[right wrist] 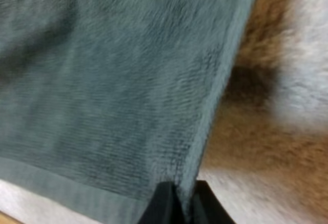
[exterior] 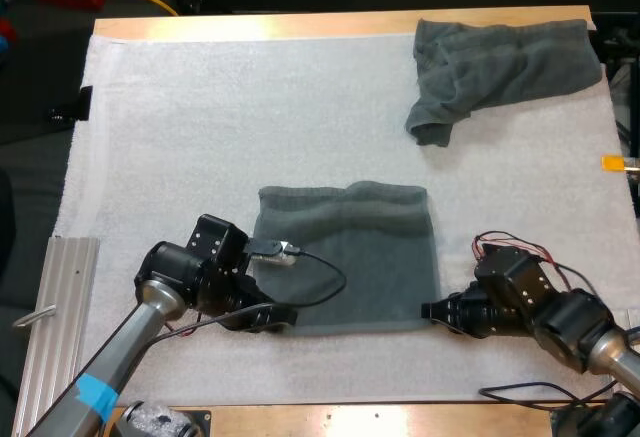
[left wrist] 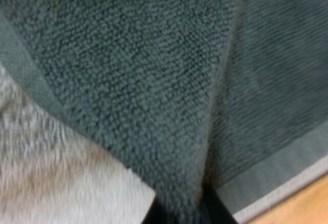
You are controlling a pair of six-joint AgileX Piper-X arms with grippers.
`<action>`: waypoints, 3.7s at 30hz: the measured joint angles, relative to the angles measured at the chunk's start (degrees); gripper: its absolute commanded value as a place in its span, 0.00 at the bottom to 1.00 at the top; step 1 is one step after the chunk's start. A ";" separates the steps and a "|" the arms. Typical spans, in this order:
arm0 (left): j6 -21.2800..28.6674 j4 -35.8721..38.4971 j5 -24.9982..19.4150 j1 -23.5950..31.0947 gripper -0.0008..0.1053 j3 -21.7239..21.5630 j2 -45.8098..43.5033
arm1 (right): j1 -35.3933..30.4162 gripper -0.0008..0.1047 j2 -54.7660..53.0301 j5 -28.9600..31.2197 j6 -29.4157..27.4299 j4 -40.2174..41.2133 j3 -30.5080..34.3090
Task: Pick towel from pile, fold and stack
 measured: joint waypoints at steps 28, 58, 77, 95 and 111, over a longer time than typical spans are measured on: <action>8.74 12.19 2.30 0.00 0.01 -0.40 3.20 | 4.78 0.02 2.14 0.14 4.49 10.84 -8.99; 8.81 -0.31 1.21 11.07 0.01 -14.00 19.60 | -11.08 0.02 21.37 -8.74 11.16 -15.83 -8.99; 7.21 -7.59 1.62 11.07 0.01 -14.14 25.01 | -11.44 0.02 25.22 -3.61 13.45 -19.98 -10.44; 6.27 -9.94 2.00 11.07 0.66 -20.68 26.34 | -11.52 0.51 25.30 0.46 13.50 -27.79 -10.49; 11.12 -1.61 0.32 11.07 0.66 -26.60 18.78 | -11.52 0.57 25.30 -6.04 11.87 -34.48 -10.49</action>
